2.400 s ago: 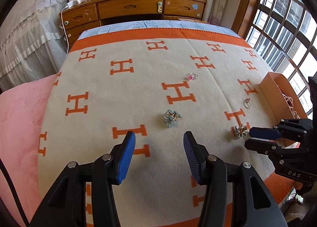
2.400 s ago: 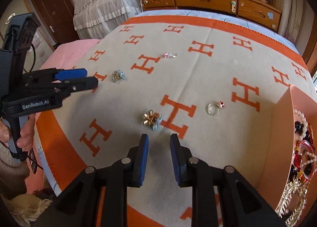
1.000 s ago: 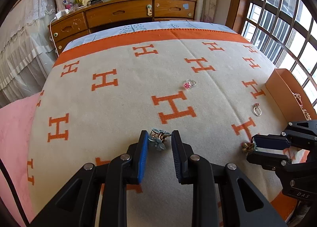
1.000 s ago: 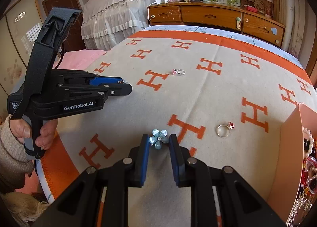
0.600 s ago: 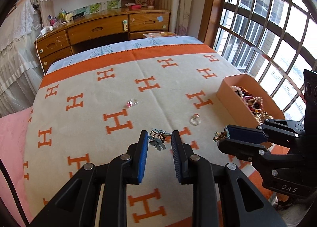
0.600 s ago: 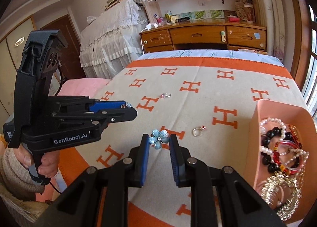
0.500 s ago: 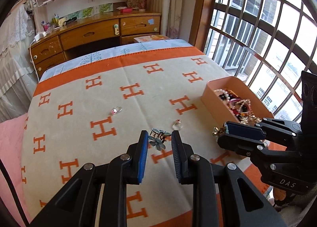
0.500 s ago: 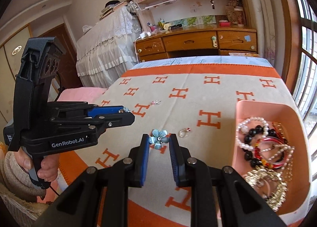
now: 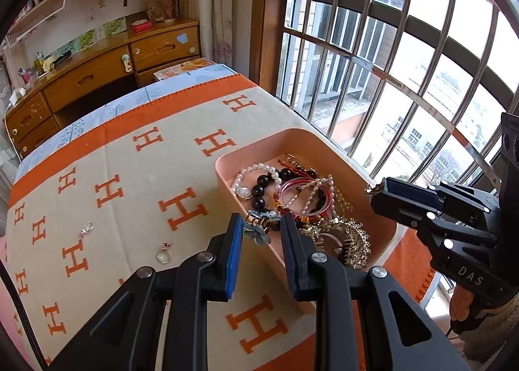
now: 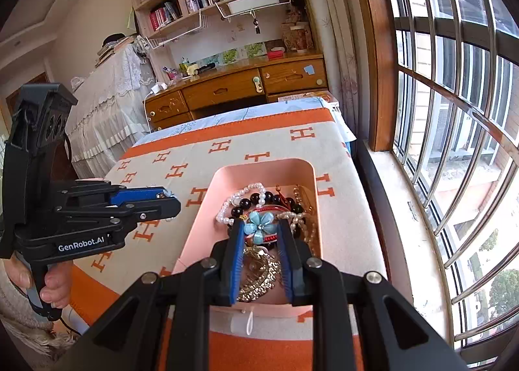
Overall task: Organize jewelry
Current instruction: 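Carry both flower brooches into the pink box and open both tools, then grasp the red-stone ring with the right tool while the left tool grasps the pink-stone ring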
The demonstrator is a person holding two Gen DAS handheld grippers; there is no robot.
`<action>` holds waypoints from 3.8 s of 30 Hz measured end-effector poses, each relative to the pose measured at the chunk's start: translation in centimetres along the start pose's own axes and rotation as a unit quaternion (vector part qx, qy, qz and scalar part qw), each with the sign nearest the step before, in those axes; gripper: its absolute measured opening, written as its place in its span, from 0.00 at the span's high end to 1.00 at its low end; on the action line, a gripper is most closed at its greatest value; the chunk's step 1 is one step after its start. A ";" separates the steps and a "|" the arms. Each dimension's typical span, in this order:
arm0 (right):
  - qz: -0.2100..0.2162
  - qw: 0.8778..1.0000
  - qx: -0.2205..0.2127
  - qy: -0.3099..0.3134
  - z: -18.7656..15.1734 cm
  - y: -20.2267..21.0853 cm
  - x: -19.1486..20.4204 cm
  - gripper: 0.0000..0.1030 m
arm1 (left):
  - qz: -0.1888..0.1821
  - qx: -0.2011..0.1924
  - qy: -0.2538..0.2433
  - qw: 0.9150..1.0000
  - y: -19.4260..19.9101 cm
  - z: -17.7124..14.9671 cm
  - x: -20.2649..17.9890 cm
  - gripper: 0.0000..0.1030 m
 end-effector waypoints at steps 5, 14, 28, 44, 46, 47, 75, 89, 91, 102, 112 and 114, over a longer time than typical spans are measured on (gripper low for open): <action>-0.017 1.000 0.009 0.019 -0.7 -0.4 0.0 0.80 | -0.003 0.012 -0.007 1.000 -2.0 0.4 -1.0 0.79; -0.012 0.999 0.023 0.025 -1.7 -0.5 -0.3 0.77 | 0.021 -0.023 -0.017 0.999 -1.0 -0.2 -1.7 0.36; 0.015 0.999 0.022 0.029 -0.6 0.5 2.6 0.77 | 0.060 -0.084 0.028 0.994 4.9 -2.3 0.7 0.23; 0.050 0.997 0.020 0.064 0.3 1.6 8.9 0.77 | 0.093 -0.128 0.072 0.985 9.9 -5.1 4.3 0.13; 0.054 0.996 0.021 0.066 0.4 1.5 9.7 0.77 | 0.098 -0.133 0.080 0.983 10.4 -5.4 5.0 0.13; 0.057 0.996 0.022 0.067 0.5 1.4 10.0 0.77 | 0.099 -0.134 0.082 0.983 10.6 -5.5 5.3 0.13; 0.053 0.986 0.140 0.079 -0.1 -8.6 17.2 0.76 | 0.140 -0.118 0.174 0.968 11.7 -9.1 18.8 0.12; -0.017 0.990 0.117 0.080 0.1 -12.0 18.3 0.76 | 0.107 -0.045 0.146 0.982 5.1 -6.7 22.3 0.13; -0.027 0.989 0.105 0.102 0.0 -12.1 18.8 0.76 | 0.115 -0.034 0.134 0.984 4.2 -6.1 22.6 0.13; -0.019 0.991 0.088 0.101 -0.1 -11.6 17.8 0.85 | 0.110 0.006 0.091 0.990 1.1 -4.7 23.5 0.46; 0.018 0.993 0.094 0.073 -0.4 -11.0 16.7 0.95 | 0.092 0.004 0.077 0.993 0.5 -4.2 23.1 0.90; 0.027 0.993 0.097 0.068 -0.5 -10.9 16.4 0.96 | 0.097 0.004 0.073 0.993 0.4 -4.2 22.8 0.92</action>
Point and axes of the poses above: each gripper's, at about its wrist camera, not at the fingertips, and y roughly against the way its jaws point, x to its left, z to its top, the point moved 2 cm from there along -y, roughly the way its jaws point, and after that the axes turned 14 degrees about -z, right-handed, at the moved point
